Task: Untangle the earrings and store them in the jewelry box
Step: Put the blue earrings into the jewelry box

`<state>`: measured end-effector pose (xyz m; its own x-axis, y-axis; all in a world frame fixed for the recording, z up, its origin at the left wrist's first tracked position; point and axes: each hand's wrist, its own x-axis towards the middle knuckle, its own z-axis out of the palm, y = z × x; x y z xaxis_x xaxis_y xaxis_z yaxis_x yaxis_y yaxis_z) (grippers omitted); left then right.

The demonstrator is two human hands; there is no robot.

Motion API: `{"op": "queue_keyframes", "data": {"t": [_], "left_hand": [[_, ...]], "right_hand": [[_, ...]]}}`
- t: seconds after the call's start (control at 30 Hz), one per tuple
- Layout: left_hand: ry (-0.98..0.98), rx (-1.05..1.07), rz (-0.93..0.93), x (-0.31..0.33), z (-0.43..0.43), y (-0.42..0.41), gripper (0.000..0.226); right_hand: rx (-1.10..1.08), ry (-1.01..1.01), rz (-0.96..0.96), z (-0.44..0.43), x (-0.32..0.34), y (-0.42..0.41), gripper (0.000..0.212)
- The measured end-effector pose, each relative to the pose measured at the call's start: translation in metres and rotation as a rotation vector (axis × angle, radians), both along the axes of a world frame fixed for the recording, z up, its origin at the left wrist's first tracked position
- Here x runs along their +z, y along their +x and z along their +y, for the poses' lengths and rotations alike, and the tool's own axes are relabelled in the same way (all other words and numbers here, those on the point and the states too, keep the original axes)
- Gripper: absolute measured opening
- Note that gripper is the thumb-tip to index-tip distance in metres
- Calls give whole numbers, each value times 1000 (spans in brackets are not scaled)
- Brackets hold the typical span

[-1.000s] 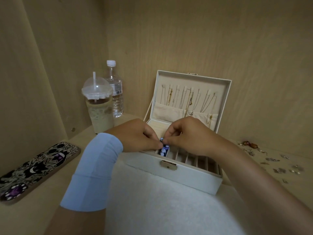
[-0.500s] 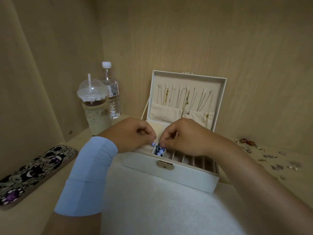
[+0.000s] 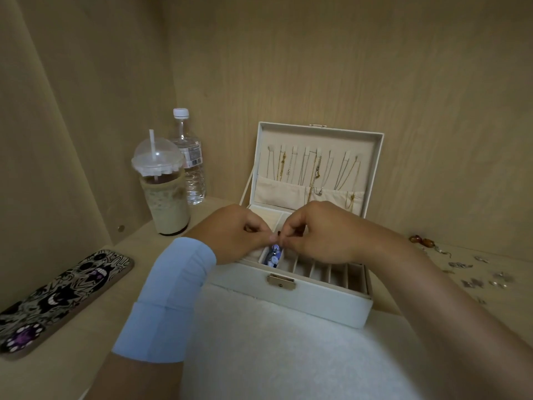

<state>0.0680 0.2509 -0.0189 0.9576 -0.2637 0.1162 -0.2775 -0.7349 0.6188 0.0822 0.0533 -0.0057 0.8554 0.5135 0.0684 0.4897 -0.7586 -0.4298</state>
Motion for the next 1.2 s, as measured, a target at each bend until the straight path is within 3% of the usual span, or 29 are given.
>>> {"op": "queue_keyframes", "data": {"t": [1.0, 1.2], "left_hand": [[95, -26, 53, 4, 5, -5, 13], [-17, -10, 3, 6, 1, -6, 8]], "right_hand": [[12, -31, -12, 4, 0, -2, 8], [3, 40, -5, -6, 7, -2, 7]]}}
